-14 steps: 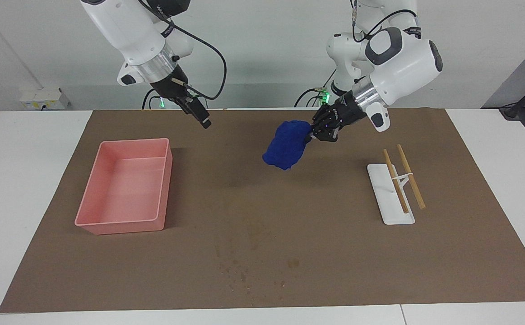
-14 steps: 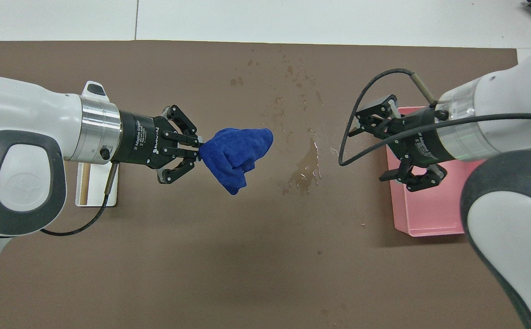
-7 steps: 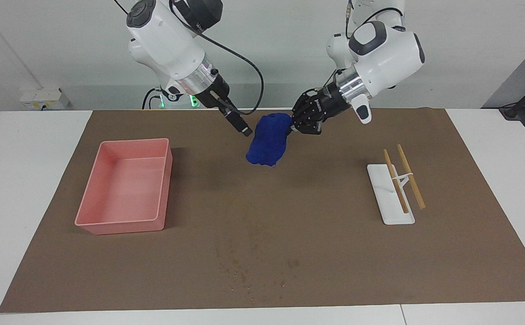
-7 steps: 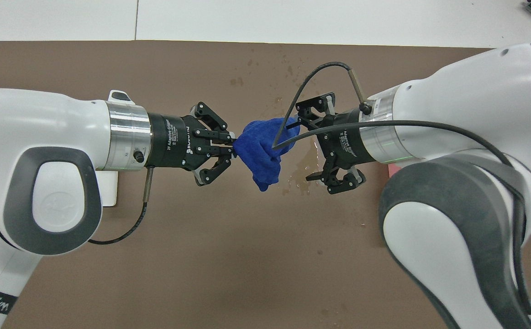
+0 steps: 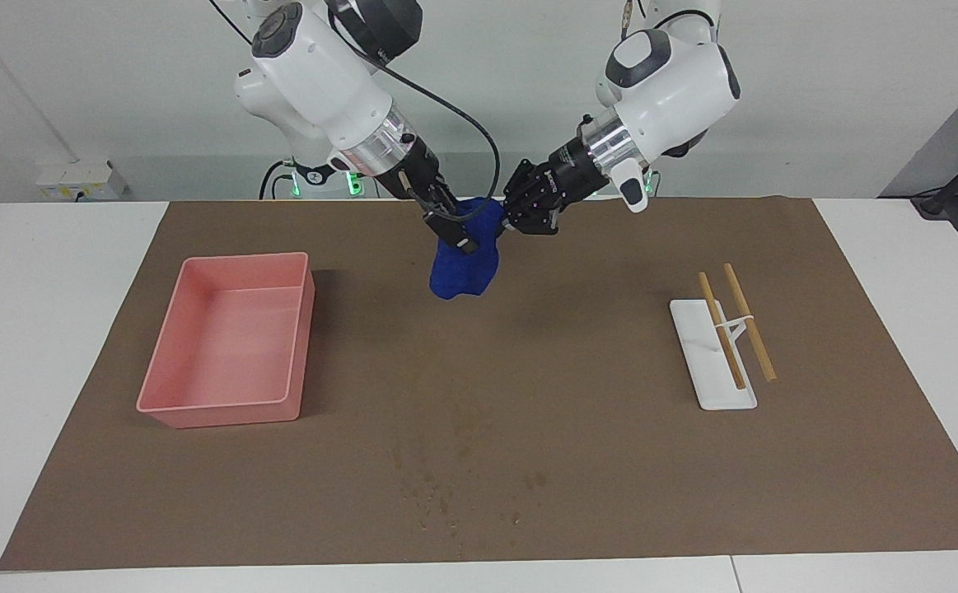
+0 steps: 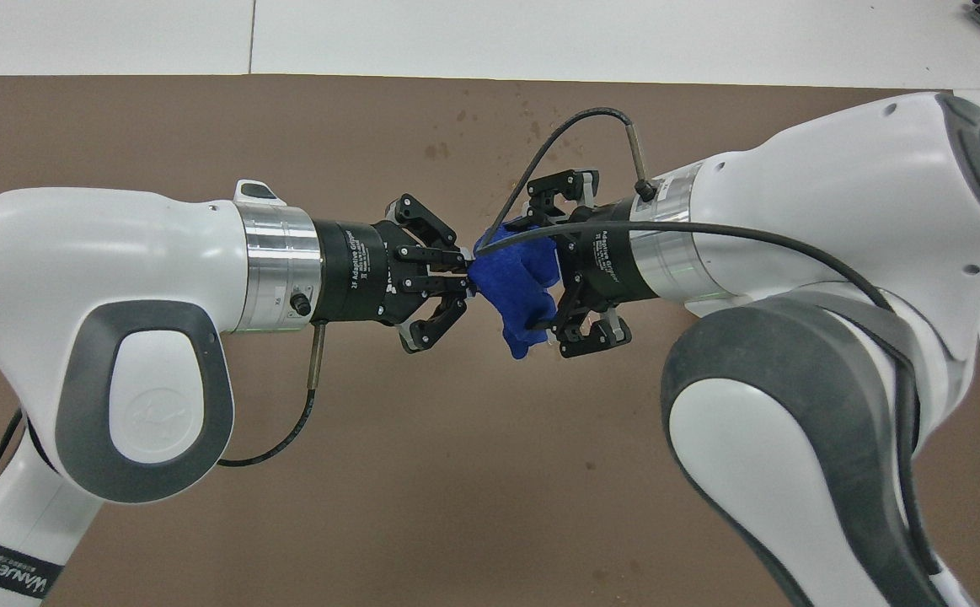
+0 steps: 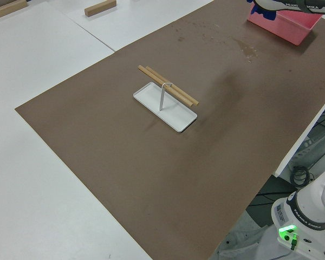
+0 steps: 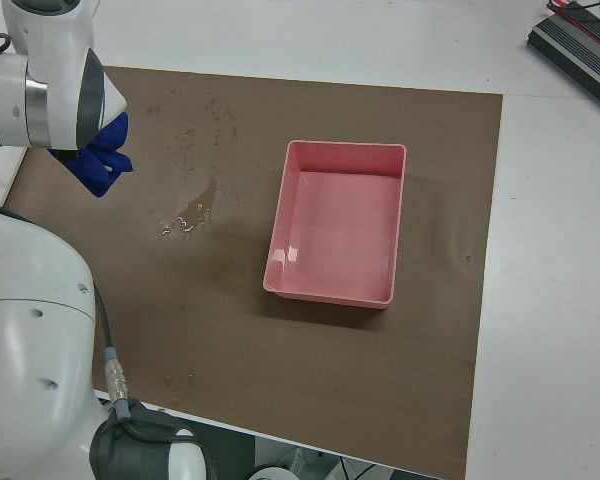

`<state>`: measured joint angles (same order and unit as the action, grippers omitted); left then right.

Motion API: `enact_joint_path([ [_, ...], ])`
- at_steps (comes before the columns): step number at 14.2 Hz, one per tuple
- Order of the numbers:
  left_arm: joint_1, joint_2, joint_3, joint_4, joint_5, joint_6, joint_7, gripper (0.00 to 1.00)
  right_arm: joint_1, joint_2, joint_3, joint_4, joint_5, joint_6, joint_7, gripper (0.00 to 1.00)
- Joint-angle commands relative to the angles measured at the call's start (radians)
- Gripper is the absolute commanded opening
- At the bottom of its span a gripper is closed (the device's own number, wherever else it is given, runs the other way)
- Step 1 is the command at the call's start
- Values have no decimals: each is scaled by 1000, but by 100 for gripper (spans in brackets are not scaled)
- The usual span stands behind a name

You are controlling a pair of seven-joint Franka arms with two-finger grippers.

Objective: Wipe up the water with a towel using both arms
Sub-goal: 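Grasp the towel with the right gripper beside the left gripper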

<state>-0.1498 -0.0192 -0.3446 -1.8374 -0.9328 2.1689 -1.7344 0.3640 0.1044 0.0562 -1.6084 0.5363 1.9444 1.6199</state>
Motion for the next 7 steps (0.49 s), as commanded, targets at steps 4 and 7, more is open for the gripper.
enact_joint_path([
  [4, 3, -41, 1, -3, -41, 11, -33, 0, -8, -3, 1, -8, 27, 10, 100, 0],
  [7, 4, -48, 6, -2, -35, 15, -27, 0, -8, -8, 1, -5, 25, 14, 100, 0],
])
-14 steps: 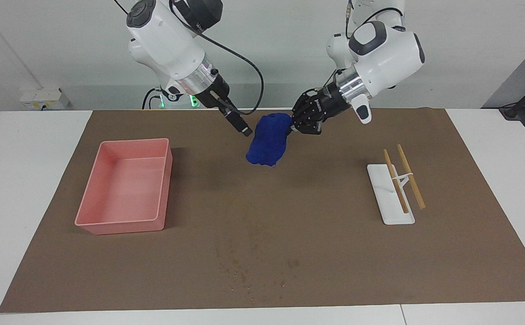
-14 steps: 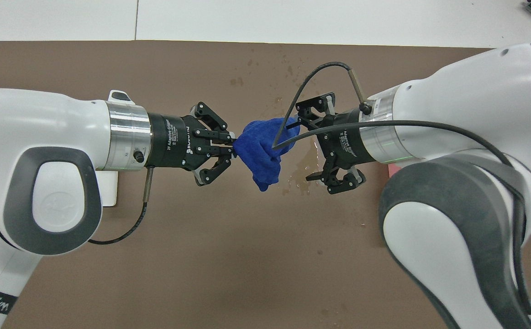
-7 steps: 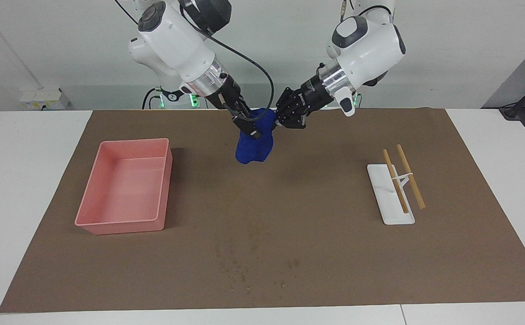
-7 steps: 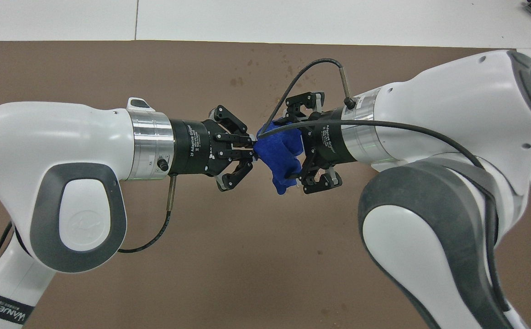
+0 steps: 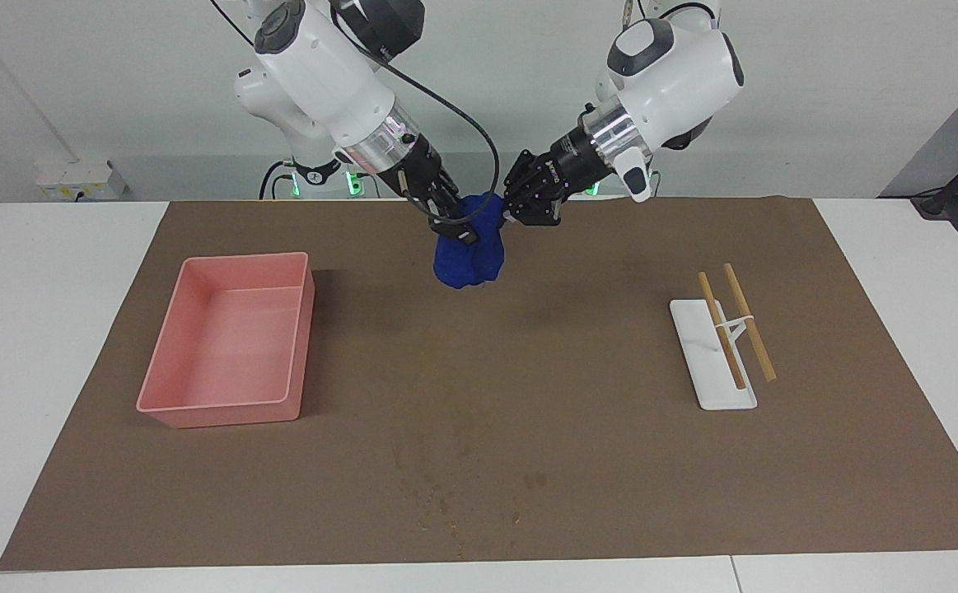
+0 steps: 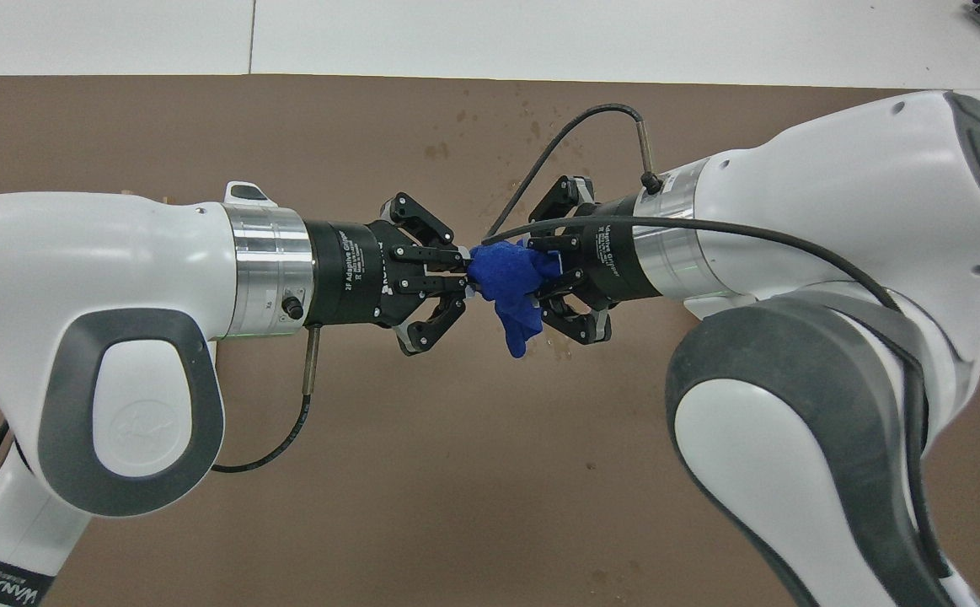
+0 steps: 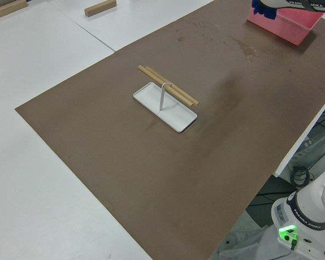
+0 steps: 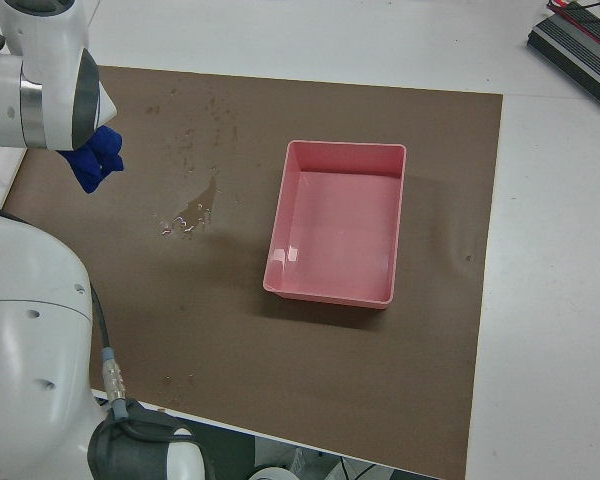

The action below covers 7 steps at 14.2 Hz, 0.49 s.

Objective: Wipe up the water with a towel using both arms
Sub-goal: 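Grasp the towel with the right gripper beside the left gripper, then open the left gripper and withdraw it while the right gripper holds the towel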

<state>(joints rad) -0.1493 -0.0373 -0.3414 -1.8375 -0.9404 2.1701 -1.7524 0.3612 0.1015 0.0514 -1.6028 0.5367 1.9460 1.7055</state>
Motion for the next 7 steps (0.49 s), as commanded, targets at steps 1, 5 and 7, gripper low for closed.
enact_joint_path([
  [1, 7, -30, 4, -2, -23, 14, -3, 0, -5, -5, 5, -9, 25, 14, 14, 0],
  [5, 14, -35, 7, 3, -11, 14, -6, 100, -10, -2, 5, -8, 25, 14, 11, 0],
  [7, 16, -33, 5, 35, 116, 13, -6, 100, -11, -2, 2, -5, 23, 16, 11, 0],
])
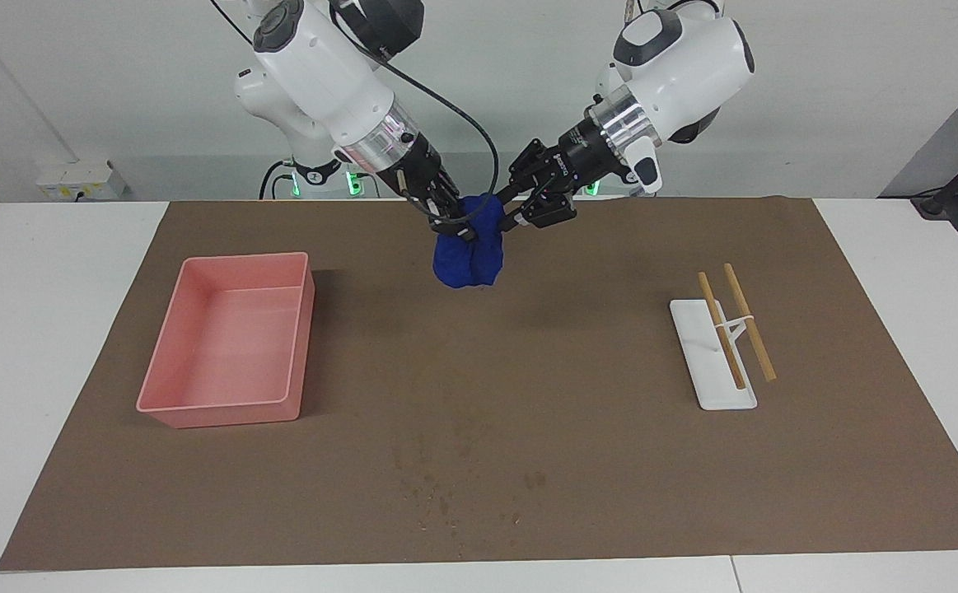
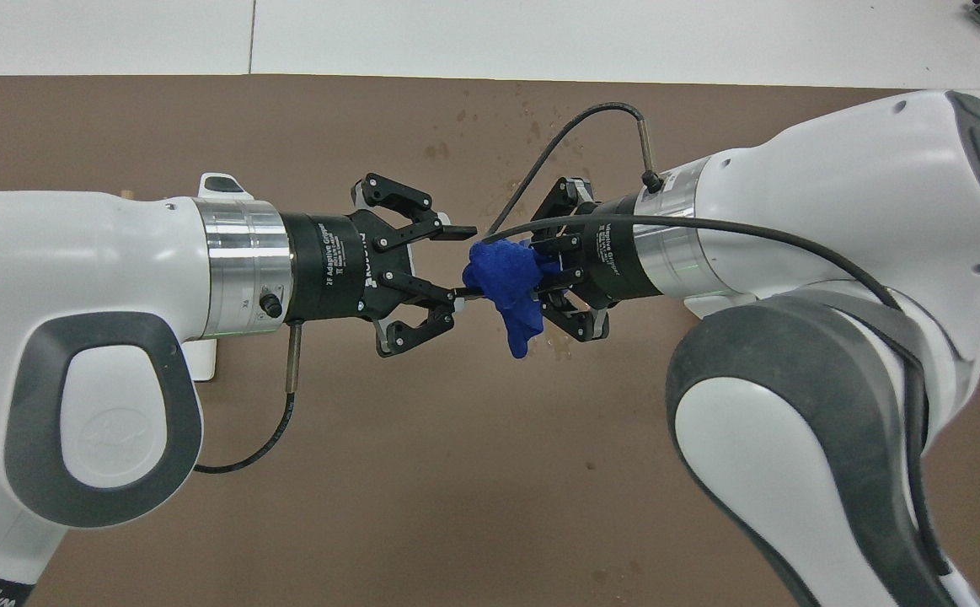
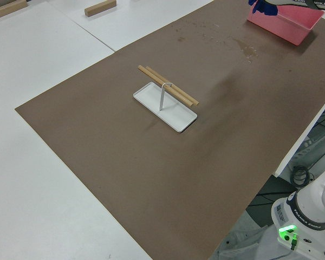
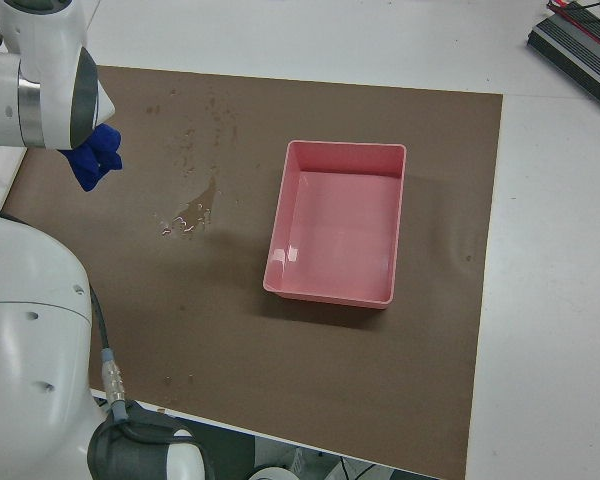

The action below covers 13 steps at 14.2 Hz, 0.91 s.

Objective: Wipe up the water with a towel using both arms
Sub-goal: 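Open the left gripper and withdraw it while the right gripper holds the towel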

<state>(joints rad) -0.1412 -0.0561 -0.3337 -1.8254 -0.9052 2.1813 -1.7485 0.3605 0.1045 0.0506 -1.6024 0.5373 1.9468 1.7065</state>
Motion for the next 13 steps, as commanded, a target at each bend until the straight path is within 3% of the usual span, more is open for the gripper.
enact_joint_path([
  [1, 8, -8, -4, 41, 173, 2, -11, 100, -11, -5, 2, -4, 23, 17, 10, 0],
  [4, 9, -1, -2, 57, 400, 2, 7, 100, -11, -5, -1, -5, 23, 15, 8, 0],
  [6, 41, -1, 5, 57, 472, -15, 100, 100, -12, -8, -3, -4, 23, 14, 7, 0],
  [10, 144, -4, 7, 54, 482, -61, 465, 100, -31, -8, -6, -5, 13, 1, 2, 0],
  [13, 187, -10, 7, 55, 624, -162, 812, 100, -63, -14, -8, -5, 3, -23, -10, 0],
])
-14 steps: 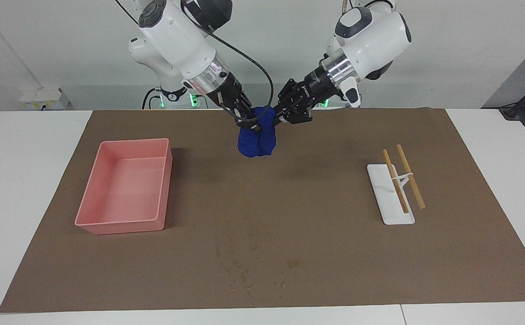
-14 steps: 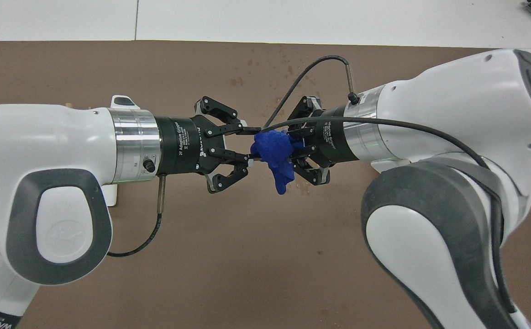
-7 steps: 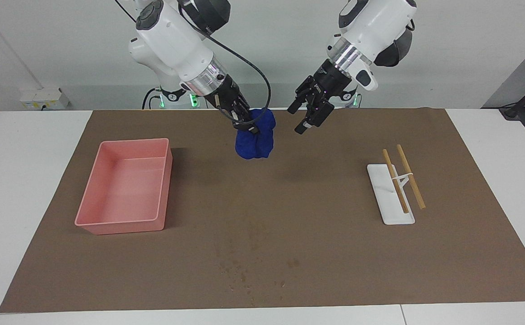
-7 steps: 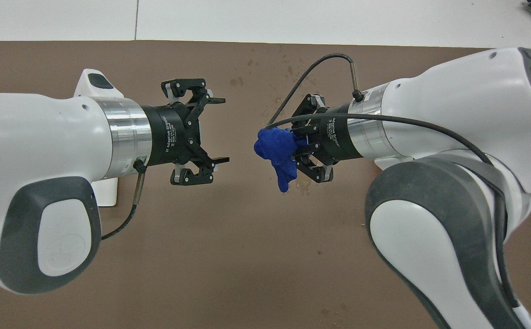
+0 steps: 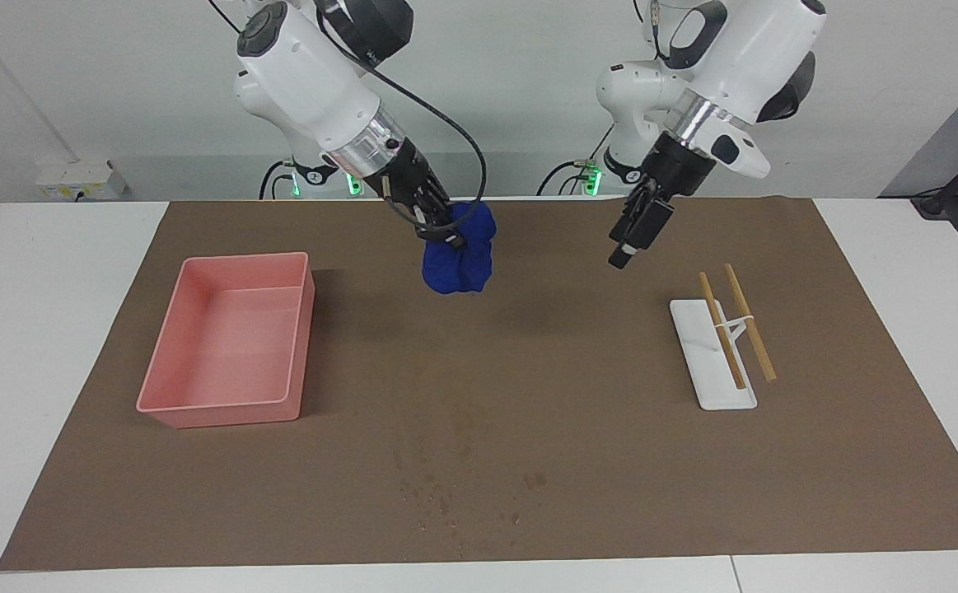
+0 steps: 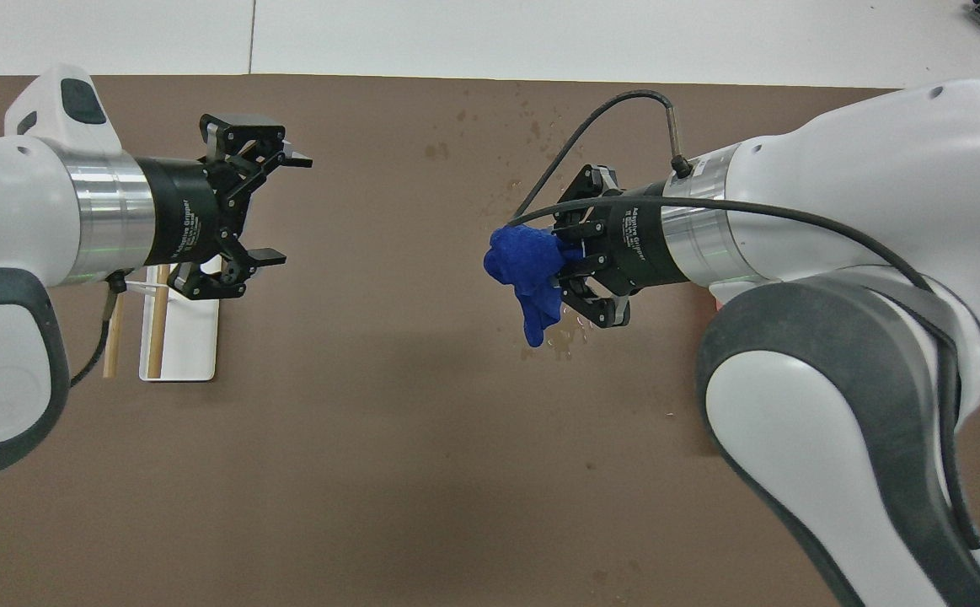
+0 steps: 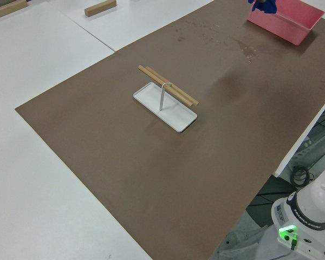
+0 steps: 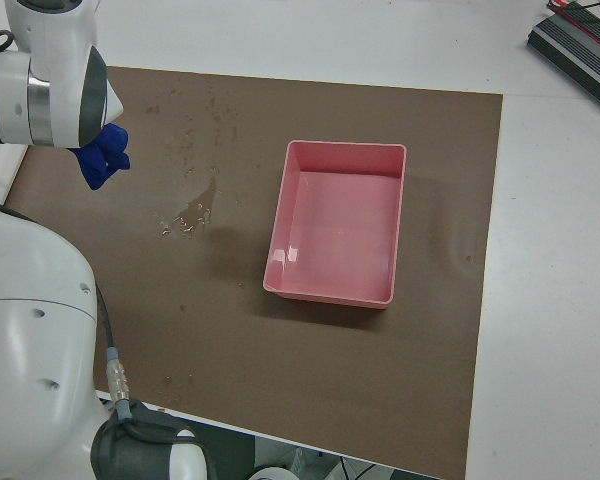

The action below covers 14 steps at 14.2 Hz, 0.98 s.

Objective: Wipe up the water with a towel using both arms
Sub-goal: 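Open the left gripper and withdraw it while the right gripper holds the towel, then carry the towel over the pink bin while the left gripper retracts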

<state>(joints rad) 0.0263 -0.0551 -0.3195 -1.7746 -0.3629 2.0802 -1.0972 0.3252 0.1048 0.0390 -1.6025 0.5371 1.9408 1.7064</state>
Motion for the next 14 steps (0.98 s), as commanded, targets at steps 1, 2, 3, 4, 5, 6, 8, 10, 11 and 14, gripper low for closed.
enact_joint_path([
  [1, 23, -14, -7, 4, 131, -98, 284, 100, -38, -16, 4, -5, -2, -26, -36, 0],
  [2, 35, -15, 3, 9, 172, -145, 395, 100, -49, -16, 2, -5, -12, -34, -57, 0],
  [3, 41, -15, 13, 21, 212, -200, 504, 100, -52, -16, 2, -5, -47, -36, -73, 0],
  [4, 46, -14, 14, 41, 251, -251, 630, 100, -58, -17, 2, -5, -98, -42, -89, 0],
  [5, 72, -12, 14, 55, 278, -290, 746, 100, -66, -17, 2, -4, -147, -63, -126, 0],
  [6, 96, -12, 13, 64, 288, -326, 848, 100, -67, -17, 2, -4, -179, -81, -181, 0],
  [8, 121, -6, 13, 83, 306, -386, 989, 100, -84, -25, 1, -5, -256, -127, -313, 0],
  [10, 119, 4, 17, 104, 390, -434, 1048, 100, -119, -39, 2, -25, -337, -166, -491, 0],
  [11, 101, 15, 37, 125, 401, -457, 1057, 100, -148, -51, 2, -49, -362, -175, -593, 0],
  [14, -52, 47, 224, 222, 401, -573, 1097, 100, -236, -105, 2, -184, -433, -125, -886, 0],
])
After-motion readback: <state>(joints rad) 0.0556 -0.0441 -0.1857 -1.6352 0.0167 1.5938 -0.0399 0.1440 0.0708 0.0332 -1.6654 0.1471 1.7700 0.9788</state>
